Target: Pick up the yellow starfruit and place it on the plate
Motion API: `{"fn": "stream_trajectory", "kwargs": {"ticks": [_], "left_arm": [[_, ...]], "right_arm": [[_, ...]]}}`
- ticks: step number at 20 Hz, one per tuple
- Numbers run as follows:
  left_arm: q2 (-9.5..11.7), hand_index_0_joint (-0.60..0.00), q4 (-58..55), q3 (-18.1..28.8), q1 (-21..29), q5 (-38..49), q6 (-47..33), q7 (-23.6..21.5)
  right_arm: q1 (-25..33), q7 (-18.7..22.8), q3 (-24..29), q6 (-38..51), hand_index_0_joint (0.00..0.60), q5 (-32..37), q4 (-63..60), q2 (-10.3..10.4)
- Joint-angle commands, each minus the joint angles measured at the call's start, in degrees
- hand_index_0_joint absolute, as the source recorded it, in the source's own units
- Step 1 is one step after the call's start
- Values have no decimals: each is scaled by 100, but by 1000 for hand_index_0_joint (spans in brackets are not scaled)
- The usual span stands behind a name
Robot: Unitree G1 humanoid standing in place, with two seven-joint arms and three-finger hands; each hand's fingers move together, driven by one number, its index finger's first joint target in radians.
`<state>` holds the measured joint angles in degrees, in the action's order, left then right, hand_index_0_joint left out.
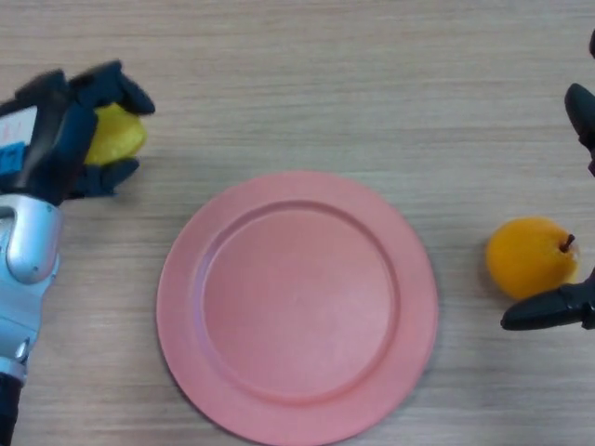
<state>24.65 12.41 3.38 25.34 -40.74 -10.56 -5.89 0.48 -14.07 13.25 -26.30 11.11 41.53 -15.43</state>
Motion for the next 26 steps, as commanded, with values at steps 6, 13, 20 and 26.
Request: {"fn": "stream_trajectory", "kwargs": {"ticks": [6, 13, 20, 26], "left_arm": [[-580, -600, -2373, -210, -951, 325, 89, 1447], [-1066, -600, -3692, -1100, -1711, 406, 1930, 4331], [-1308, -450, -3193, -1125, -1393, 388, 1443, 3151], [-1340, 0, -2982, -1038, -1367, 356, 1005, 2404]], "right_arm": [[156, 94, 283, 500, 0, 261, 355, -201], [120, 8, 275, 428, 0, 235, 333, -202], [49, -66, 322, 414, 0, 196, 393, -181], [31, -35, 288, 414, 0, 137, 444, -151]]}}
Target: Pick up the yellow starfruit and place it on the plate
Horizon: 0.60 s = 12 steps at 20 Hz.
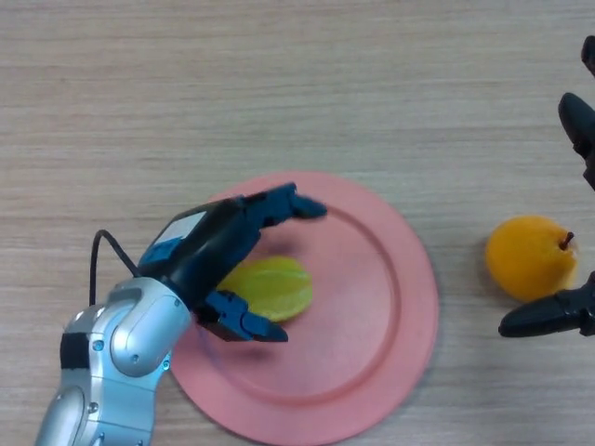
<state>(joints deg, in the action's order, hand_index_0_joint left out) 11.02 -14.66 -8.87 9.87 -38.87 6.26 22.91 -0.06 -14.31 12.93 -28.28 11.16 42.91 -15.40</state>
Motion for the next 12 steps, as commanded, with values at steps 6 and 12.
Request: {"fn": "stream_trajectory", "kwargs": {"ticks": [6, 12], "left_arm": [[65, 0, -710, 498, 128, 1324, -644, -799], [289, 0, -1122, 1253, -37, 3826, -544, -1219]], "right_arm": [[121, 26, 231, 761, 0, 25, 205, -148], [230, 58, 156, 684, 0, -47, 96, -190]]}}
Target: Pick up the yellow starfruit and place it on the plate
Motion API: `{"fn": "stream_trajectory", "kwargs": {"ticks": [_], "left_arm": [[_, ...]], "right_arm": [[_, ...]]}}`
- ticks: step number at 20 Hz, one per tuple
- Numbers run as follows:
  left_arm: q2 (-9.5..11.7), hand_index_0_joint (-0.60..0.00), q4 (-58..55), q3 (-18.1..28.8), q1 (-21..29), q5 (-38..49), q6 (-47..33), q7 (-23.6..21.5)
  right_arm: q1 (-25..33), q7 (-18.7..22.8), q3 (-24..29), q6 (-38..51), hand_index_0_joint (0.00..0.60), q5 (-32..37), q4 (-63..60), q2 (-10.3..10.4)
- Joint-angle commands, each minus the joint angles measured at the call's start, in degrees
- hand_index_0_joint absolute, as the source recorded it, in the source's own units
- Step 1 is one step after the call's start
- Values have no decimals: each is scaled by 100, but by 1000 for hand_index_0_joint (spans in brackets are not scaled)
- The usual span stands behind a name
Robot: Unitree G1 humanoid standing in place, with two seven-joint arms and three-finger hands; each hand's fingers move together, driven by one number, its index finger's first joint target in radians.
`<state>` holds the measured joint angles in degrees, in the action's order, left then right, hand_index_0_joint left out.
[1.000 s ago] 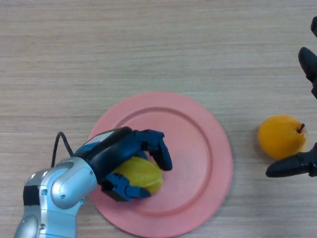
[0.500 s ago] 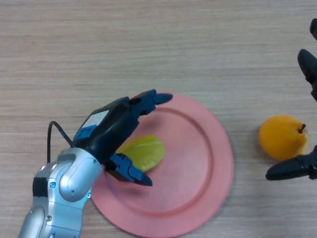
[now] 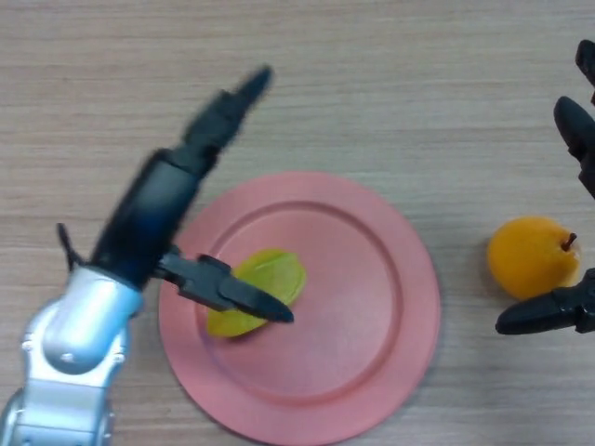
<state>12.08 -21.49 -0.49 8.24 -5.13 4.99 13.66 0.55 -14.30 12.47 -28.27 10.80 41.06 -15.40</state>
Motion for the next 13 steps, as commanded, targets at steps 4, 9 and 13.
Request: {"fn": "stream_trajectory", "kwargs": {"ticks": [4, 9, 13], "left_arm": [[327, 0, -191, 693, -79, 995, -1312, -443], [448, 0, -365, 1082, -150, 1965, -866, -565], [495, 0, -387, 1175, -216, 1850, -711, -717]], "right_arm": [[212, 138, 69, 820, 0, -146, 155, -162], [352, 250, -103, 942, 0, -231, -27, -157], [380, 232, -97, 971, 0, -252, -132, -172]]}}
